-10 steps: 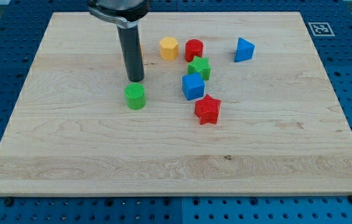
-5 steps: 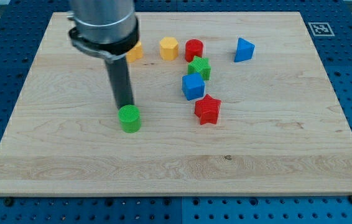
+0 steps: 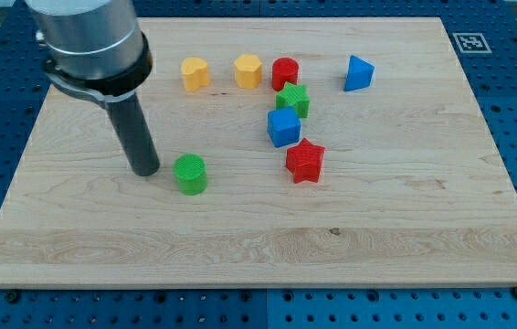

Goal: Move the green circle below the red star

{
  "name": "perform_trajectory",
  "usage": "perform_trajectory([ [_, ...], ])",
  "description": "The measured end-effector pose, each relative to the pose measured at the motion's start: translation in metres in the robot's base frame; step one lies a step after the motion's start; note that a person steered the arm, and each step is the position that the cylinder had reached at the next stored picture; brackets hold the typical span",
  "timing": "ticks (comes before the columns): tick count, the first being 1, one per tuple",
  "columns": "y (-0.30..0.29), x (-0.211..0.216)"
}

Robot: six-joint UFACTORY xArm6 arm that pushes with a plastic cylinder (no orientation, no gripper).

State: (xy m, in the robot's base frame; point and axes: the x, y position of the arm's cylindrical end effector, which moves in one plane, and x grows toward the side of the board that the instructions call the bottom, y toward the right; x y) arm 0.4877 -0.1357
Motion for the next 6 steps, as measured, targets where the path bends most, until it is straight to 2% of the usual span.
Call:
perform_trajectory([
  [2,0.052,0.009],
  [5,0.098,0.047],
  [6,0.101,0.077],
])
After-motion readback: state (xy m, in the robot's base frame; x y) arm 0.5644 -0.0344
